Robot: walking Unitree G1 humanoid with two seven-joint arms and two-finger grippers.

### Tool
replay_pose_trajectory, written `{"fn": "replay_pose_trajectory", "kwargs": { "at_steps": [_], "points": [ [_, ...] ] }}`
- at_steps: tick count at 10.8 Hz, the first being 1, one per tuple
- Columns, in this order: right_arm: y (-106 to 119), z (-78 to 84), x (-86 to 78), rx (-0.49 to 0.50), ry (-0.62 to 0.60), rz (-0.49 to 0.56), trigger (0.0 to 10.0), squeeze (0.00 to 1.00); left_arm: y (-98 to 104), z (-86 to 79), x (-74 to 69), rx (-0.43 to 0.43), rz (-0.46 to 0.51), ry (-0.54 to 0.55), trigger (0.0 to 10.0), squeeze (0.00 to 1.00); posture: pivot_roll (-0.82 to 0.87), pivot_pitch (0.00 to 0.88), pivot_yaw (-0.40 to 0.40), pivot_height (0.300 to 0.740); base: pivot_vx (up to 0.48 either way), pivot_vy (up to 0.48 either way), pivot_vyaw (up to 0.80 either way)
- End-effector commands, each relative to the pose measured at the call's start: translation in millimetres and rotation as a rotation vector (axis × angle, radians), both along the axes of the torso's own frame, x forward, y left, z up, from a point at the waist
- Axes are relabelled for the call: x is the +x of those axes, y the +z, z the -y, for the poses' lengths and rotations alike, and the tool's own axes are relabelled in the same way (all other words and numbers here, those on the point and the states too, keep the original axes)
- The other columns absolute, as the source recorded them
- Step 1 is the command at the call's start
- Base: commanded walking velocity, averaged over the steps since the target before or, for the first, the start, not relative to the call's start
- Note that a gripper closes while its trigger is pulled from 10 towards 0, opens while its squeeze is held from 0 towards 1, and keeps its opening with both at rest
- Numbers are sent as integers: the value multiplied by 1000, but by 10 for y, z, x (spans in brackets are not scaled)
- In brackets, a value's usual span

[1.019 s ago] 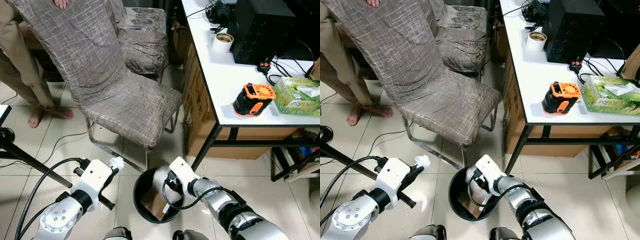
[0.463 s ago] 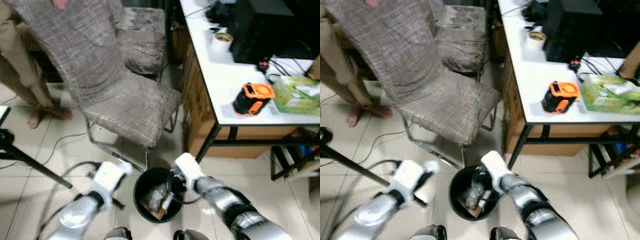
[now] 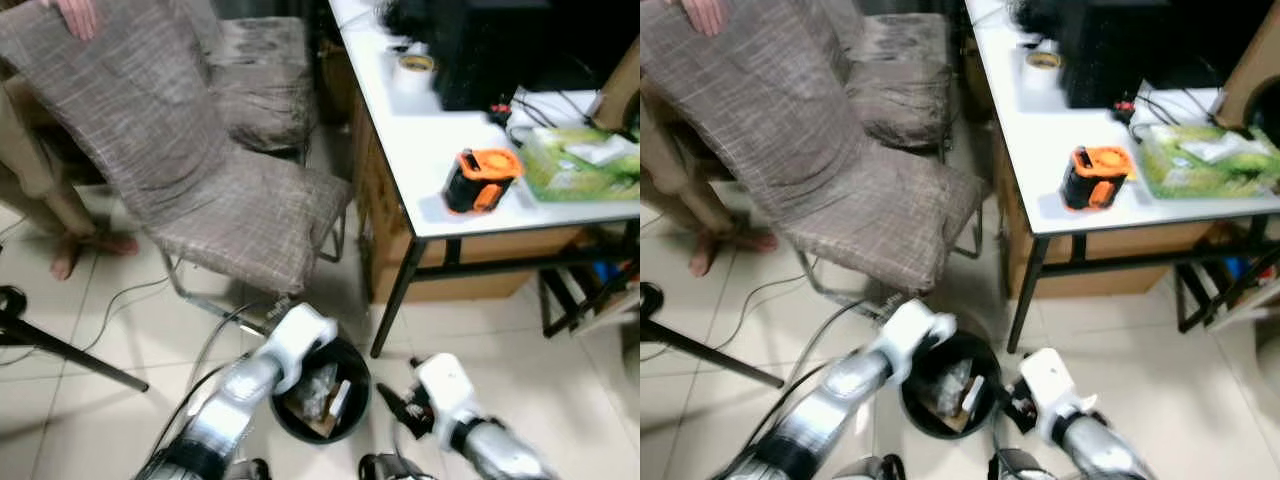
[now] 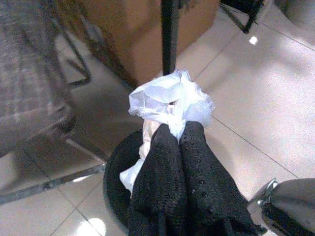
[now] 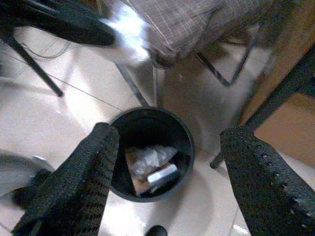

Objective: Picking trash to rubbish bin

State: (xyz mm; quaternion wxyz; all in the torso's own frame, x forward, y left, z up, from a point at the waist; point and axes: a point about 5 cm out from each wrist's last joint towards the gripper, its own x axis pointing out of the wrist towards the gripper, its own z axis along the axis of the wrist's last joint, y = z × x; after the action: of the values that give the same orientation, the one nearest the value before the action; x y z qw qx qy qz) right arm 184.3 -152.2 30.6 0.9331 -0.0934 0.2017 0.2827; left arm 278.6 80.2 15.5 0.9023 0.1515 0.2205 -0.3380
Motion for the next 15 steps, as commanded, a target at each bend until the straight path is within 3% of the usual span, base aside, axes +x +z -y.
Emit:
{"fn": "replay_pose_trajectory", "kwargs": {
  "at_steps": [1,4,5,6,13,15],
  "points": [
    [101,-51,-62,25,27,-9,10000,0,-72,-12,8,41,-18,-5,10000,0,-283,171,61,740,0,0,0],
    [208,-25,-162,-18,24,-53,10000,0,-88,-53,146,132,14,7,10000,0,-285,172,60,740,0,0,0],
    [235,-30,-167,-37,41,-56,10000,0,-108,-78,152,143,17,17,10000,59,-283,167,54,740,0,0,0],
    [223,-24,-170,-51,50,-65,10000,0,-112,-87,156,127,14,33,10000,1000,-283,167,53,740,0,0,0],
    [234,-13,-125,-112,62,-74,10000,0,-92,86,136,-66,-52,25,10000,1000,-283,158,60,740,0,0,0],
    [223,-23,-122,-111,58,-76,10000,0,-86,100,134,-78,-59,12,10000,1000,-281,152,63,740,0,0,0]
  ]
}}
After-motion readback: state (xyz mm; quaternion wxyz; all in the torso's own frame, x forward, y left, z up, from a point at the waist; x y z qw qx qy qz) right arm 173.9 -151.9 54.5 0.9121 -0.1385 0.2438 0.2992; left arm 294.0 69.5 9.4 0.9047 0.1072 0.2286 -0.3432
